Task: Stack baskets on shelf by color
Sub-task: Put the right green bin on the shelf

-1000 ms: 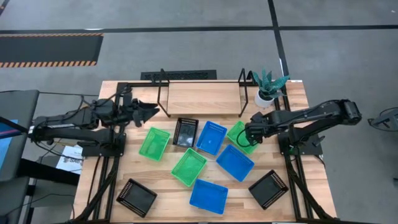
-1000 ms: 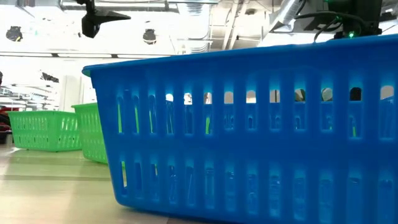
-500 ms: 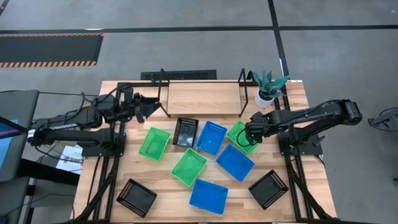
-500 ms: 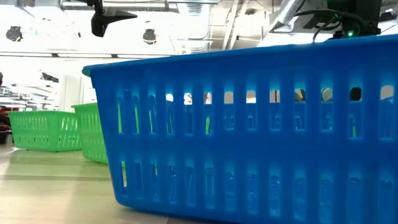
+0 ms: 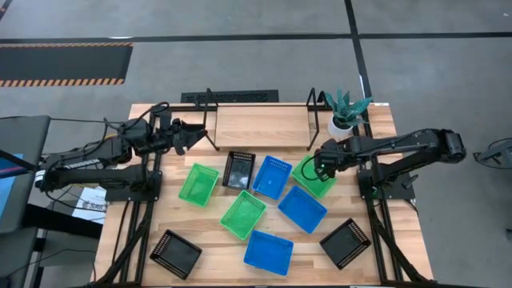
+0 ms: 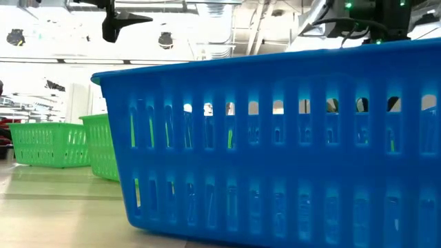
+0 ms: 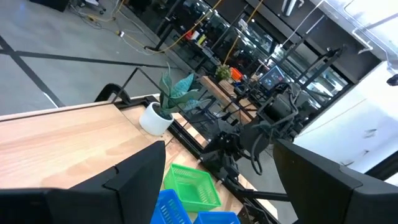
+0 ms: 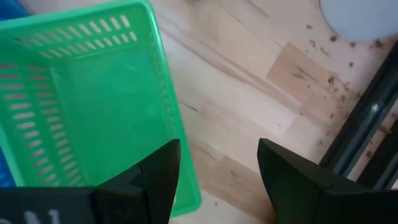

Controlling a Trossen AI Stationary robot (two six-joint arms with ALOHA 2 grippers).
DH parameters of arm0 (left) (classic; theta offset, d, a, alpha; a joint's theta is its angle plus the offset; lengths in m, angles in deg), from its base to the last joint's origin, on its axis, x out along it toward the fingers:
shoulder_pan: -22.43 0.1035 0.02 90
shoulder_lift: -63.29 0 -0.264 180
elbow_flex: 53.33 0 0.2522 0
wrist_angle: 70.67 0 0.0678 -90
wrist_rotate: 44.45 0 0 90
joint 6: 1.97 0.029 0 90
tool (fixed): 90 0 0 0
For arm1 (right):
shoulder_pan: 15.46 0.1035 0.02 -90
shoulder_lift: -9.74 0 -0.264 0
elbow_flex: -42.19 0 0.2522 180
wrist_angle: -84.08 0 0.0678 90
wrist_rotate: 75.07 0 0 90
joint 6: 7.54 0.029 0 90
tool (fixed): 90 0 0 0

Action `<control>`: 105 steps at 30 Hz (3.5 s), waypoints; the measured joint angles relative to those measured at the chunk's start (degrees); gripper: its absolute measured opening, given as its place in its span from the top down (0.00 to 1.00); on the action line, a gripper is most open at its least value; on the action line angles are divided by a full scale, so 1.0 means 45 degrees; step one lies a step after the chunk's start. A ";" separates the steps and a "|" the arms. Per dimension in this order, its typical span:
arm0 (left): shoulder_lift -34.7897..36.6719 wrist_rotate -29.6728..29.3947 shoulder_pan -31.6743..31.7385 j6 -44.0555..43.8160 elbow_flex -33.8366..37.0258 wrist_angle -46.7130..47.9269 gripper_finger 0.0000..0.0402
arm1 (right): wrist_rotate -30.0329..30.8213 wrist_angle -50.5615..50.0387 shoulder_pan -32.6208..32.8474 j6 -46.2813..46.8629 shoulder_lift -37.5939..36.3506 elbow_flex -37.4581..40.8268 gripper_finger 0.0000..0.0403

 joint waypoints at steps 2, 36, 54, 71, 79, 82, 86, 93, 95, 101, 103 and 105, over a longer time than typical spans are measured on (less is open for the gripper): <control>0.0000 -0.0005 0.0000 0.0127 0.0000 0.0000 0.29 | -0.0218 0.0454 -0.0117 -0.0345 0.0000 0.0153 0.41; 0.0000 -0.0808 0.0000 0.0143 0.0005 0.0005 0.29 | -0.2690 0.2966 -0.1338 -0.1600 -0.0084 0.2740 0.96; -0.0005 -0.0952 0.0000 -0.0011 0.0010 0.0083 0.29 | -0.2929 0.2353 -0.1053 -0.0219 -0.0860 -0.2150 0.97; -0.0005 -0.0950 0.0000 -0.0814 0.0010 0.0265 0.29 | -0.0960 0.8790 -0.2575 0.0287 0.3412 -0.5047 0.95; -0.0004 -0.1389 -0.0004 -0.0813 0.0010 0.0291 0.29 | -0.0826 0.9275 -0.3568 0.0281 0.6288 -0.6599 0.94; -0.0005 -0.1417 -0.0004 -0.0809 0.0010 0.0306 0.29 | -0.0839 0.9369 -0.3696 0.0285 0.7253 -0.7159 0.95; -0.0005 -0.1518 -0.0005 -0.0826 0.0010 0.0374 0.29 | -0.0938 0.9337 -0.3770 0.0296 0.8381 -0.7872 0.94; -0.0001 -0.1611 -0.0005 -0.0872 0.0010 0.0365 0.29 | -0.1246 0.9093 -0.3770 0.0395 0.9794 -0.8872 0.92; -0.0004 -0.1648 -0.0005 -0.0879 0.0010 0.0358 0.29 | -0.1280 0.9011 -0.3770 0.0482 1.0116 -0.9149 0.92; -0.0003 -0.1676 -0.0005 -0.1111 0.0010 0.0418 0.29 | -0.1552 0.8784 -0.3760 0.0342 1.0401 -0.9613 0.87; -0.0005 -0.1672 -0.0005 -0.1145 0.0010 0.0463 0.29 | -0.1538 0.8783 -0.3763 0.0128 1.0381 -0.9617 0.83; 0.0000 -0.1674 -0.0005 -0.1149 0.0010 0.0457 0.29 | -0.1545 0.8756 -0.3846 -0.0007 1.0347 -0.9615 0.77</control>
